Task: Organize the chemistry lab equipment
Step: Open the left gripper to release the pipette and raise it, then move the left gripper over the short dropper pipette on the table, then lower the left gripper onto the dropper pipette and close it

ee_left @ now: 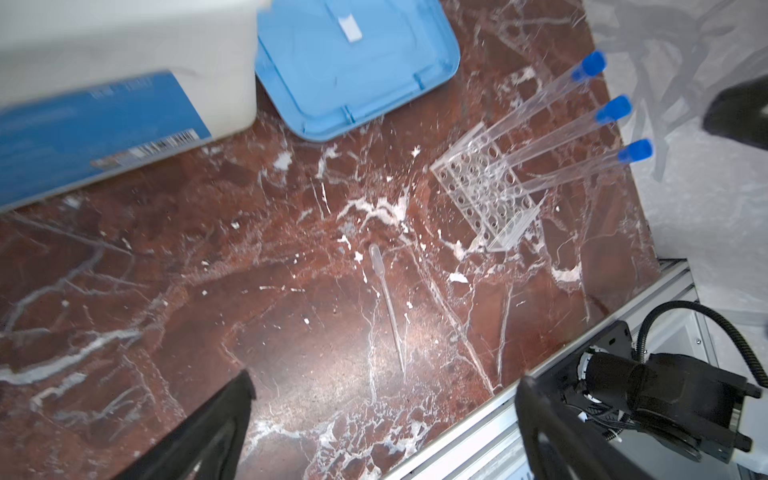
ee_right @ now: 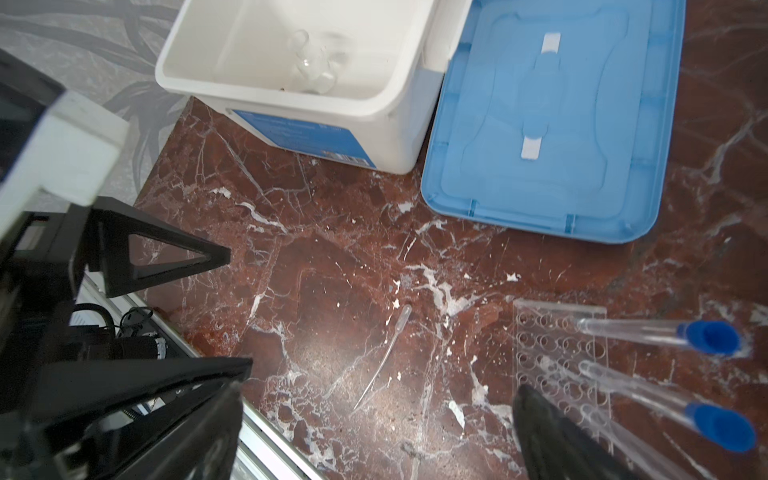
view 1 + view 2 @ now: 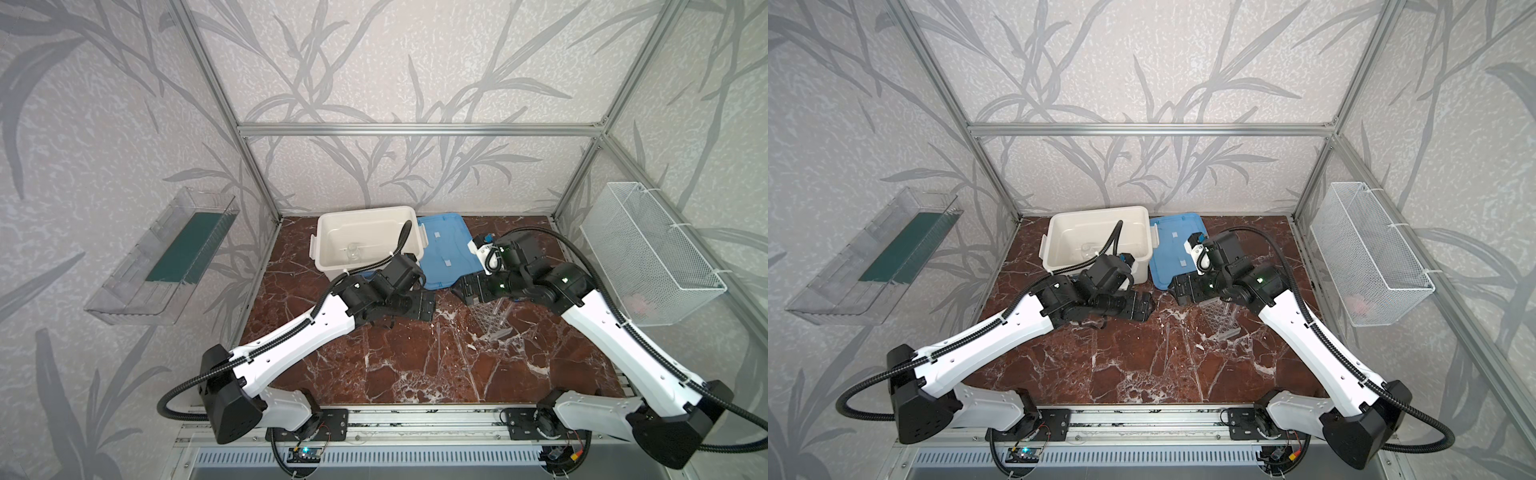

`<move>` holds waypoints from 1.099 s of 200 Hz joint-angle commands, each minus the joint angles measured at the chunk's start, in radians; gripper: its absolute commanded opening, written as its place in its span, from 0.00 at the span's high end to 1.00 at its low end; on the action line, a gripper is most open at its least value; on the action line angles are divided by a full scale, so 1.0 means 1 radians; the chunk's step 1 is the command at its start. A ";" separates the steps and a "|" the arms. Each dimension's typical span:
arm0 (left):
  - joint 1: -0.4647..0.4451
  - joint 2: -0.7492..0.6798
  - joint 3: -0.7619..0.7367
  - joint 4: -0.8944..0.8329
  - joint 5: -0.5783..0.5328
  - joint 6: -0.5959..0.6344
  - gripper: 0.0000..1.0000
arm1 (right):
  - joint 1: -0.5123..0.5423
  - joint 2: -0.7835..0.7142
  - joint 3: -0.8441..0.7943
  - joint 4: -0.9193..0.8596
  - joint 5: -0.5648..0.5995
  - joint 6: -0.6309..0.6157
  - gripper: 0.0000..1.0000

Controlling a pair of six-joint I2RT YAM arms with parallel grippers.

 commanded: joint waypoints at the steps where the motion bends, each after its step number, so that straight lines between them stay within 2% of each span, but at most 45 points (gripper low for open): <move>1: -0.018 0.029 -0.063 0.128 -0.028 -0.118 0.02 | -0.002 -0.073 -0.062 -0.002 -0.026 0.032 0.01; 33: -0.052 0.143 -0.066 0.180 -0.025 -0.181 0.10 | -0.002 -0.159 -0.139 -0.026 0.024 0.011 0.00; 83: -0.126 0.367 0.006 0.194 -0.157 -0.265 0.30 | -0.001 -0.228 -0.190 -0.060 0.032 -0.024 0.02; 98: -0.126 0.427 0.035 0.192 -0.150 -0.285 0.37 | -0.001 -0.242 -0.229 -0.047 0.014 -0.038 0.03; 109: -0.126 0.456 0.042 0.209 -0.140 -0.294 0.40 | -0.002 -0.257 -0.264 -0.019 -0.068 -0.066 0.03; 121: -0.125 0.480 0.049 0.221 -0.138 -0.298 0.42 | 0.000 -0.273 -0.294 0.006 -0.135 -0.068 0.04; 140: -0.118 0.517 0.062 0.233 -0.144 -0.297 0.45 | -0.001 -0.296 -0.333 0.034 -0.151 -0.049 0.04; 162: -0.097 0.580 0.105 0.209 -0.105 -0.307 0.48 | 0.000 -0.288 -0.358 0.036 -0.111 -0.055 0.04; 186: -0.102 0.626 0.173 0.146 -0.132 -0.269 0.49 | 0.001 -0.279 -0.370 0.016 -0.065 -0.072 0.04; 220: -0.094 0.652 0.170 0.161 -0.134 -0.275 0.56 | 0.001 -0.313 -0.395 0.012 -0.036 -0.082 0.05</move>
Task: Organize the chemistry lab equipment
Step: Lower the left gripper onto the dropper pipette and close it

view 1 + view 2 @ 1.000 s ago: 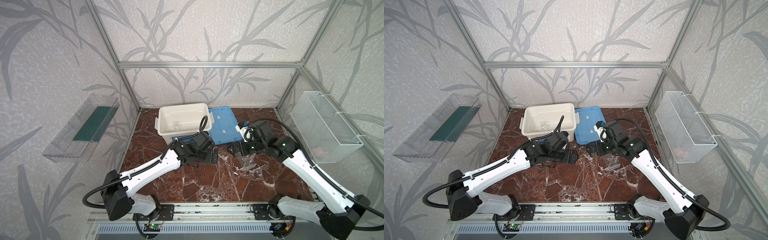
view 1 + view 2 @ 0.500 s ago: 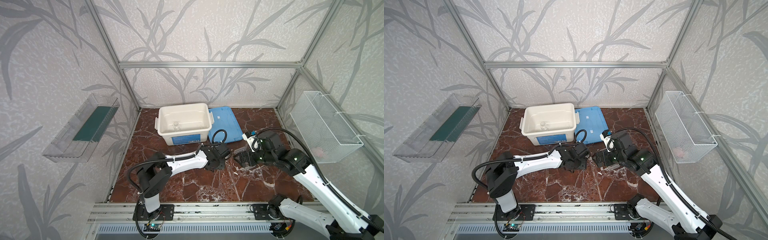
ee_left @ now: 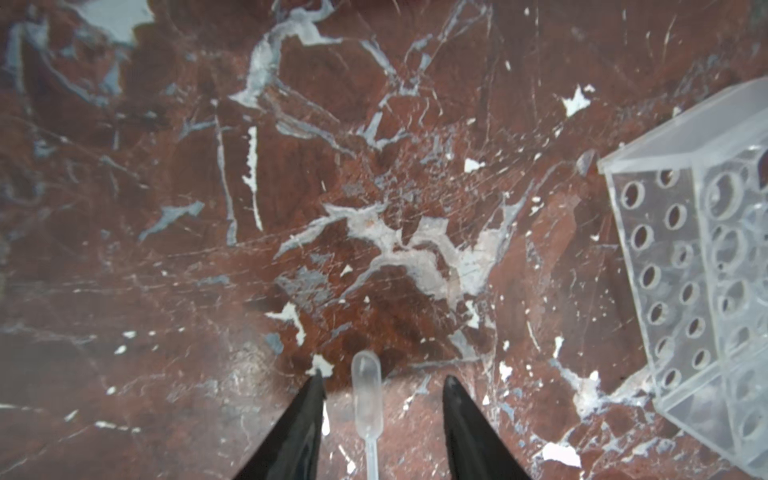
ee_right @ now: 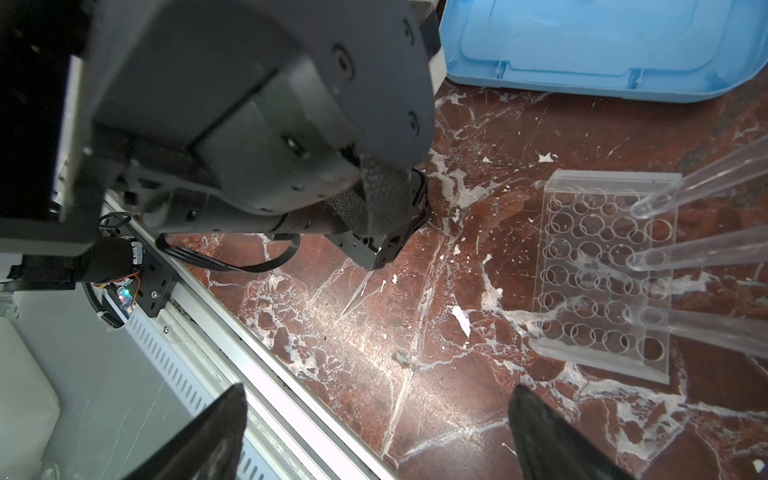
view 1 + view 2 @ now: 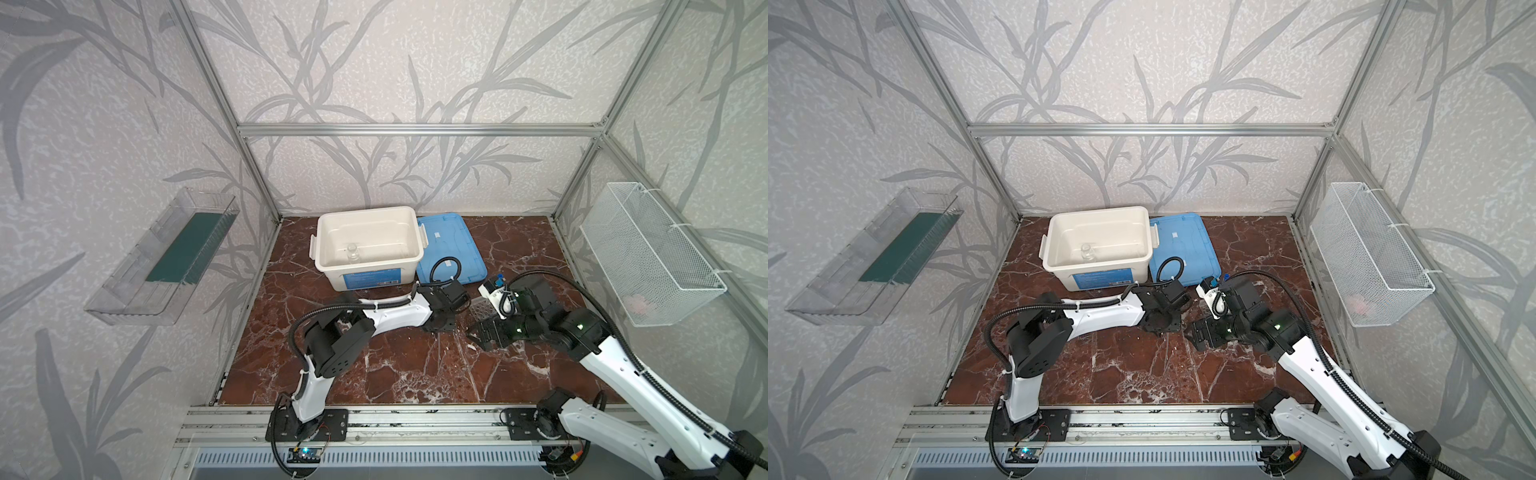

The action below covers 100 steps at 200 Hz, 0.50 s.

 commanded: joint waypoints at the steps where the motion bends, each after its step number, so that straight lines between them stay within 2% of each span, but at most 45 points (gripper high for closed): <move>1: 0.005 0.020 0.020 -0.031 -0.027 0.001 0.56 | 0.001 -0.031 -0.020 -0.001 0.031 -0.024 0.05; 46: 0.007 0.044 0.016 -0.036 -0.028 -0.011 0.67 | 0.000 -0.040 -0.035 0.000 0.037 -0.016 0.06; 62: 0.007 0.037 0.004 -0.040 -0.036 -0.016 0.78 | 0.000 -0.040 -0.035 0.000 0.045 -0.016 0.06; 79: 0.007 0.027 -0.012 -0.033 -0.035 -0.020 0.79 | 0.000 -0.038 -0.033 0.002 0.052 -0.016 0.06; 90: 0.008 0.024 -0.017 -0.033 -0.034 -0.020 0.84 | 0.000 -0.036 -0.032 0.005 0.051 -0.014 0.06; 100: 0.007 0.021 -0.024 -0.031 -0.035 -0.022 0.85 | 0.001 -0.034 -0.030 0.007 0.051 -0.013 0.06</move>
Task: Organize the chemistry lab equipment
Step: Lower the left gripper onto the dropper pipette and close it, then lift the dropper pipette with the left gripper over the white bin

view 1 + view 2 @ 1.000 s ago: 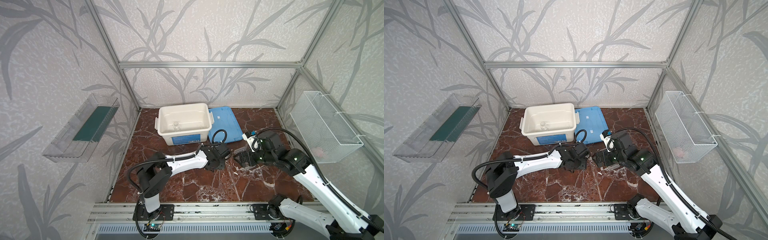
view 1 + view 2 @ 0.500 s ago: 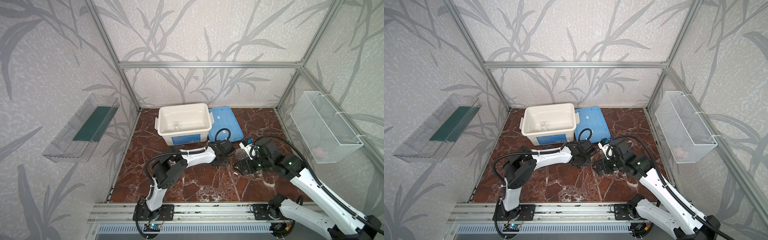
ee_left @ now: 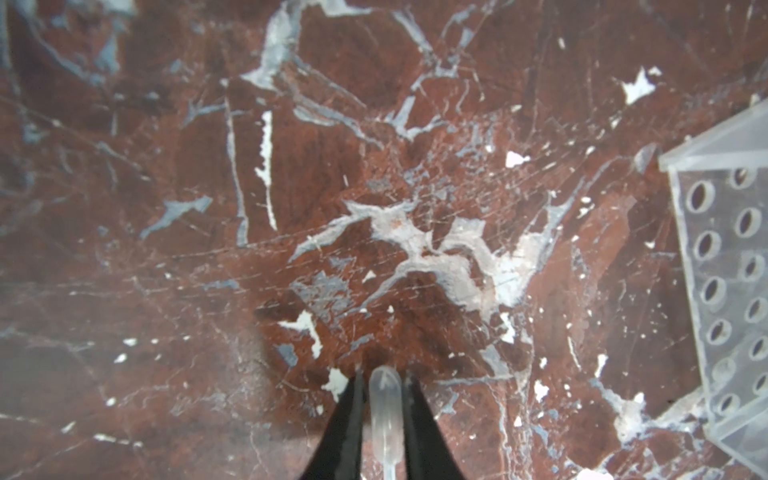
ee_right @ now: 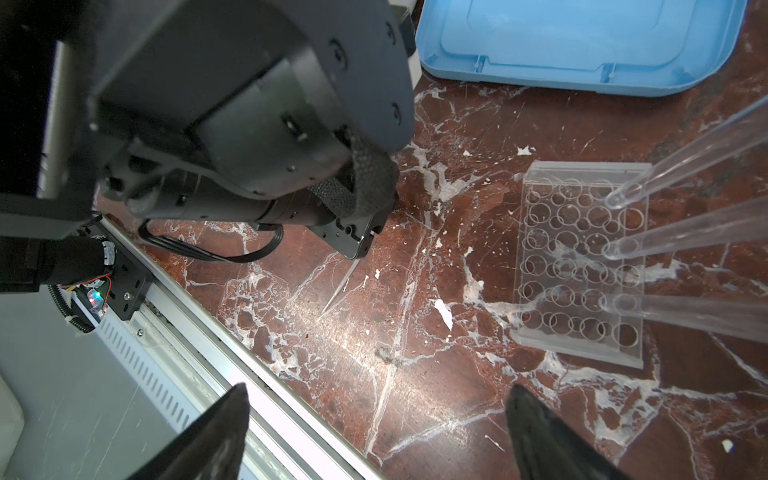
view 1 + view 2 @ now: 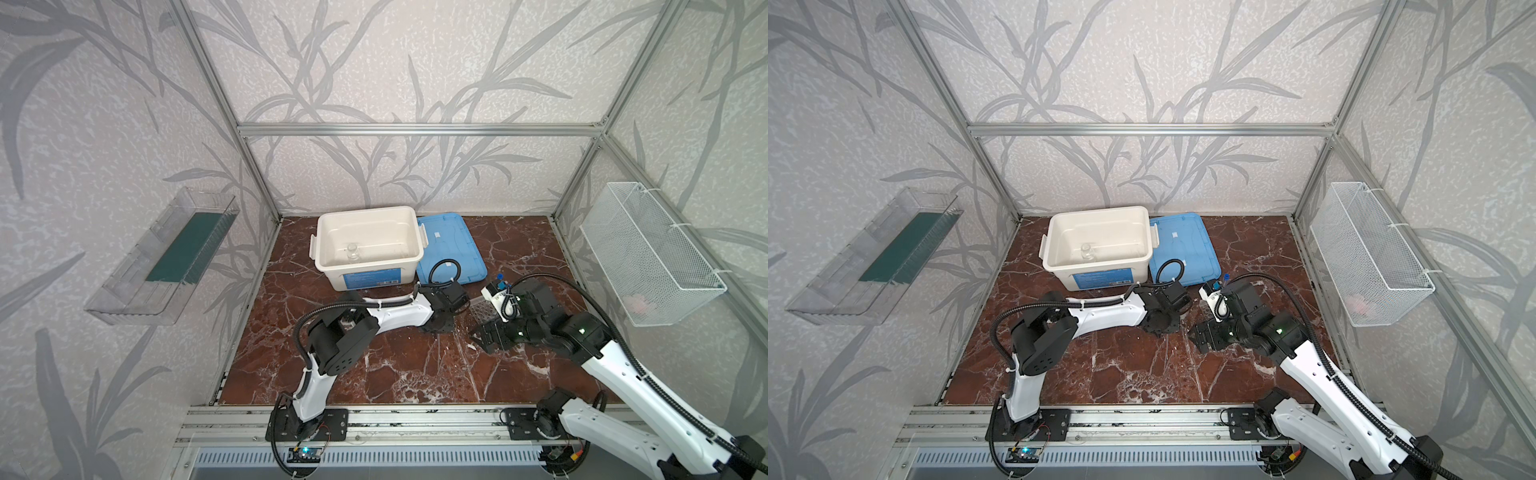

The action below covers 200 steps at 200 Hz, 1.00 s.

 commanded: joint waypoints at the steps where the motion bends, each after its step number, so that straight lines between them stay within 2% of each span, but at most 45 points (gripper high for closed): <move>1: 0.003 -0.007 -0.026 -0.016 -0.028 -0.014 0.85 | 0.000 -0.005 -0.004 0.007 0.014 -0.005 0.06; 26: 0.003 -0.017 -0.034 -0.009 -0.016 -0.016 0.86 | 0.000 0.001 -0.006 0.017 0.010 0.003 0.06; 58: 0.008 -0.070 -0.050 0.012 0.018 0.016 0.92 | 0.001 0.020 -0.011 0.046 -0.006 0.029 0.06; 97: 0.018 -0.181 -0.045 -0.045 0.020 0.071 0.95 | 0.009 0.028 0.027 0.036 0.029 0.093 0.07; 122: 0.033 -0.275 -0.044 -0.096 0.019 0.099 0.95 | 0.009 0.028 0.044 0.073 0.008 0.134 0.07; 160: 0.081 -0.398 0.016 -0.187 0.013 0.167 0.95 | 0.008 0.040 0.085 0.189 -0.065 0.215 0.07; 200: 0.199 -0.491 0.078 -0.240 0.034 0.214 0.95 | 0.009 0.116 0.151 0.287 -0.041 0.289 0.06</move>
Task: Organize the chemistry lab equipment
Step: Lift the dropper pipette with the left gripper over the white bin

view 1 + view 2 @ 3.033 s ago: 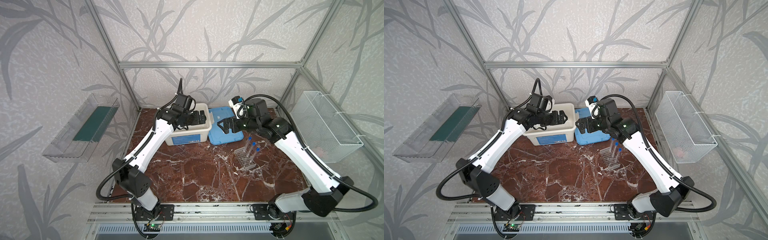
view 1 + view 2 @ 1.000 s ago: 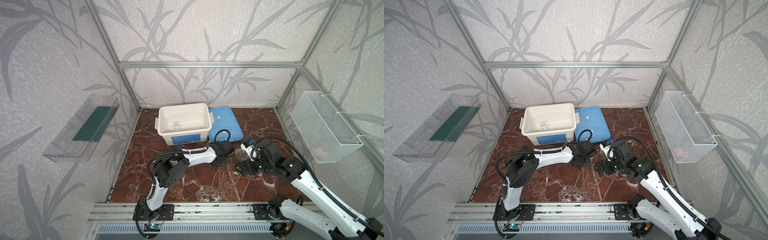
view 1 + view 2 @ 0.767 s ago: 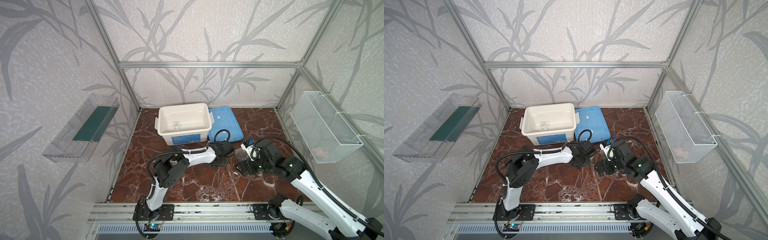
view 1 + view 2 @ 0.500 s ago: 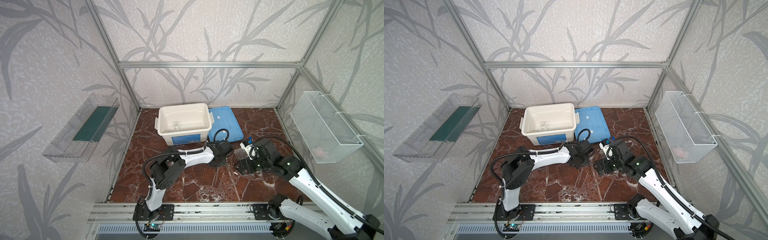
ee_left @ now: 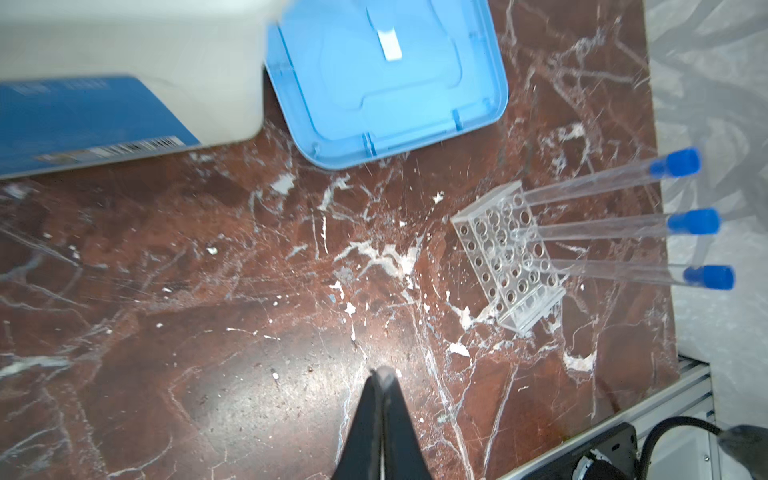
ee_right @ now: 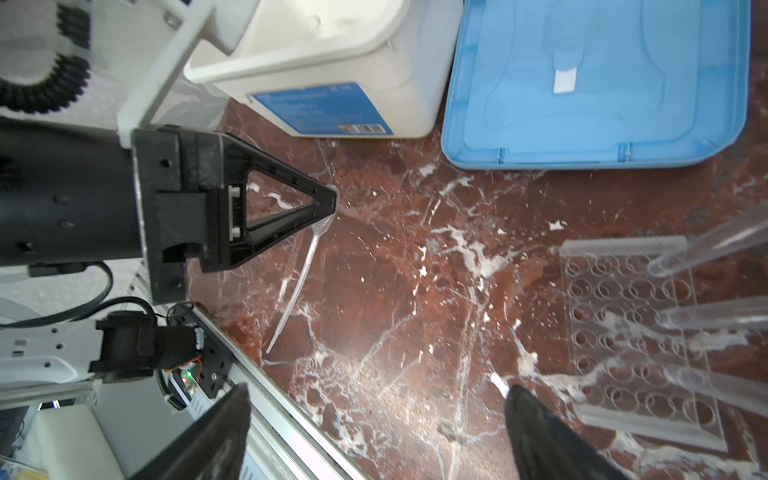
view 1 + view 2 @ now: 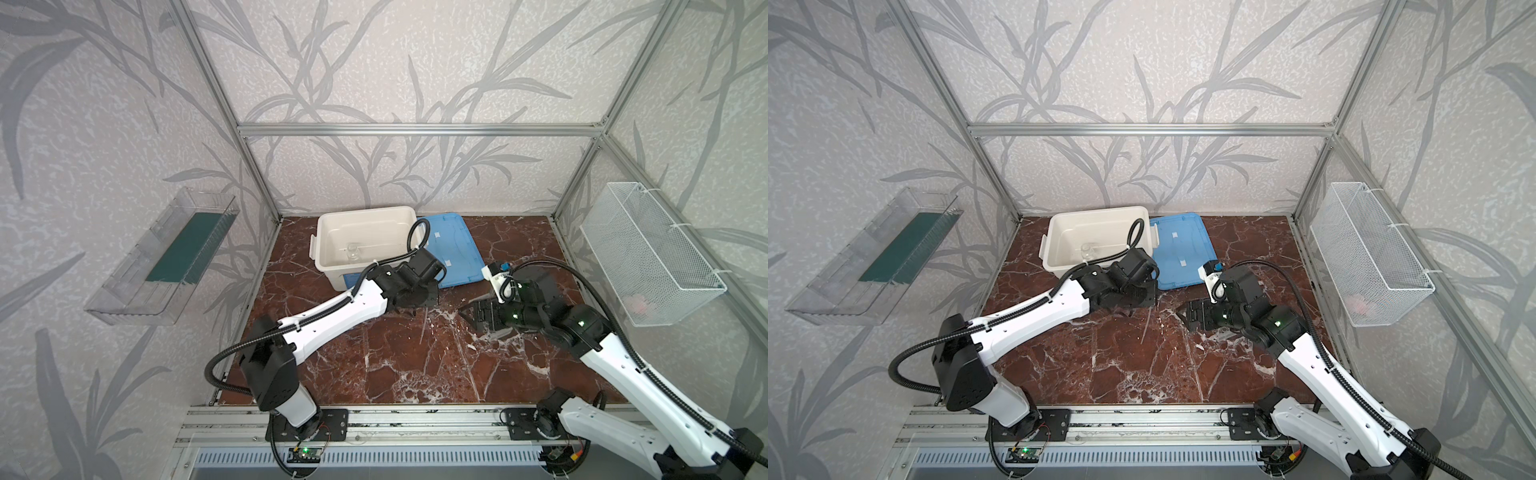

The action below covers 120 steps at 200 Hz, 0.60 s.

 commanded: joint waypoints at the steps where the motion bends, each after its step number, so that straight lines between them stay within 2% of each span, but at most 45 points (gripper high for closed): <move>1: 0.067 -0.046 0.063 -0.086 -0.007 0.055 0.94 | 0.004 0.049 0.059 0.097 -0.003 0.067 0.06; 58: 0.235 0.026 0.272 -0.180 0.020 0.135 0.94 | 0.003 0.265 0.240 0.194 -0.039 0.089 0.05; 88: 0.318 0.143 0.428 -0.225 0.050 0.153 0.94 | 0.001 0.369 0.330 0.237 -0.030 0.080 0.05; 120: 0.378 0.312 0.667 -0.291 0.058 0.169 0.94 | 0.001 0.487 0.440 0.240 0.007 0.045 0.05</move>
